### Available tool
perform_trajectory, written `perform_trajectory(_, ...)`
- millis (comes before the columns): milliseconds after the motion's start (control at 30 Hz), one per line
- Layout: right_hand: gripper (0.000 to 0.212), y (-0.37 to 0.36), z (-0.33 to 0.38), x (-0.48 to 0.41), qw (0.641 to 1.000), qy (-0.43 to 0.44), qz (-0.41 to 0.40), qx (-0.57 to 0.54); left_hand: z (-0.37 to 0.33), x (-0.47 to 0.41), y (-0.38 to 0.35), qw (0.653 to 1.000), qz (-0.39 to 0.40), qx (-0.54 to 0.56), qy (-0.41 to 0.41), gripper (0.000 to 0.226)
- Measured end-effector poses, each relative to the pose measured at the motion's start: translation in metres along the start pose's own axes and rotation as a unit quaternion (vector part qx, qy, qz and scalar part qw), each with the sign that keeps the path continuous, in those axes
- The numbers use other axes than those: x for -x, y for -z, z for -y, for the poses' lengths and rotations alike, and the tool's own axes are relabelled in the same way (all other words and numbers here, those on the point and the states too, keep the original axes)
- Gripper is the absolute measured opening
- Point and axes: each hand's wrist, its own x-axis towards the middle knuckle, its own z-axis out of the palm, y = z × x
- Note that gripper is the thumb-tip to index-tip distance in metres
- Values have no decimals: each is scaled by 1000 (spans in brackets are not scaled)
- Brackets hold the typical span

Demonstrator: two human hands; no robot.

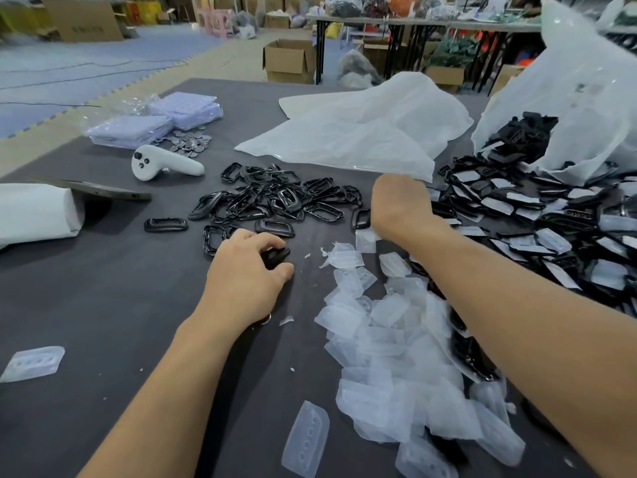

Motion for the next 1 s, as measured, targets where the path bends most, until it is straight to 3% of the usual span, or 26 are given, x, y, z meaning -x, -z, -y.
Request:
perform_trajectory(200,23,0,2,28,998,40,40,-33,2,3,2,999,-21,5,34,31)
perform_trajectory(333,20,0,1,44,990,-48,96,-96,-1,6,1,995,-47,-62,63,34)
perform_trajectory(433,21,-1,5,58,989,-68,103,-79,-3,3,5,993,-21,-56,98,29)
perform_trajectory(600,17,5,6,83,997,-36,55,-31,-2,4,14,994,21,31,107,17)
perform_trajectory(700,28,8,1,114,988,-59,-77,-120,-6,13,15,993,-12,83,79,17)
perform_trajectory(767,31,10,6,143,951,-75,-188,-233,-18,21,12,982,-16,174,67,18)
perform_trajectory(800,28,12,10,156,924,-91,-206,-308,-27,25,9,969,3,238,68,20)
perform_trajectory(900,24,15,21,173,802,-156,-117,-564,-49,37,1,913,79,389,89,22)
perform_trajectory(1000,27,18,25,170,678,-189,-37,-709,-58,42,-2,884,125,441,90,24)
